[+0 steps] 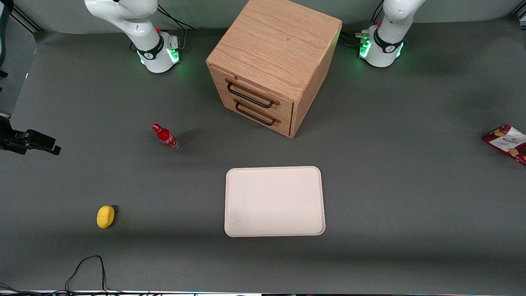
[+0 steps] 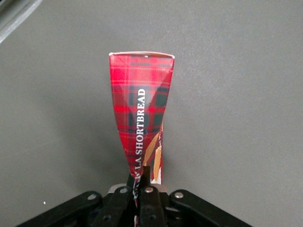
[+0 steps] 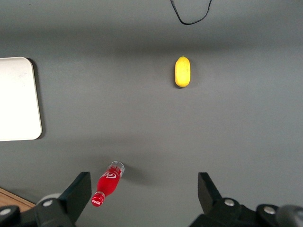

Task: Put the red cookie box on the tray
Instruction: 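Lift the box with the left gripper and carry it toward the tray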

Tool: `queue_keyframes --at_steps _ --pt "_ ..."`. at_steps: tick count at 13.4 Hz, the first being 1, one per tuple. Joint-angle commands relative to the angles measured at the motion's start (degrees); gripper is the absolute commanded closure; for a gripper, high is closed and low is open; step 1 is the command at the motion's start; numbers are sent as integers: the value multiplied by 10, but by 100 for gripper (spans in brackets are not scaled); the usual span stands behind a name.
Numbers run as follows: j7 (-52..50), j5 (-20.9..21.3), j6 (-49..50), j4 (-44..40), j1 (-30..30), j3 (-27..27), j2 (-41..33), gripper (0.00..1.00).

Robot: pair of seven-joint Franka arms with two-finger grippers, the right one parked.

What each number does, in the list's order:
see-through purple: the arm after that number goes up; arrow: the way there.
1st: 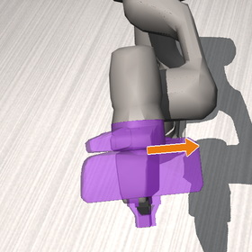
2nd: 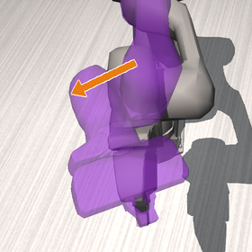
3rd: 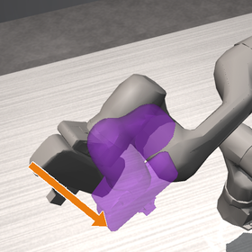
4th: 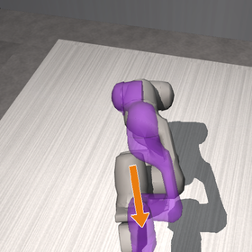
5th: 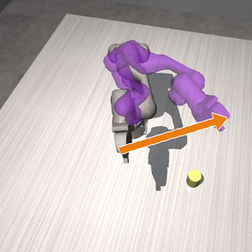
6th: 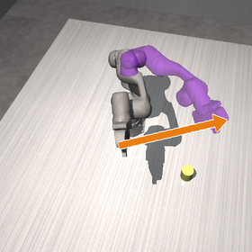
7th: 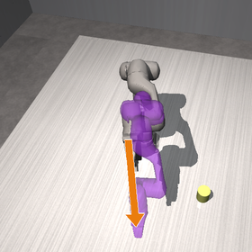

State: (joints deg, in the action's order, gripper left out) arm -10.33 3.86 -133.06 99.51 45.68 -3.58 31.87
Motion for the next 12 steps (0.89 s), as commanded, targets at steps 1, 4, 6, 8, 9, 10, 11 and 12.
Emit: queue_keyframes --at_steps 1,4,6,8,9,10,11,12 --pt "20 3 74 -25 -2 1 -52 100" --pt "22 3 186 -91 -3 1 -96 100" --pt "36 2 263 -158 -5 -1 -112 100" --pt "39 1 345 -245 -5 -2 -115 100" --pt "40 1 384 -286 -6 -3 -114 100" --pt "42 1 413 -321 -10 -3 -114 100" --pt "42 0 436 -350 -16 -4 -115 100" --pt "42 0 454 -368 -25 -4 -114 100"
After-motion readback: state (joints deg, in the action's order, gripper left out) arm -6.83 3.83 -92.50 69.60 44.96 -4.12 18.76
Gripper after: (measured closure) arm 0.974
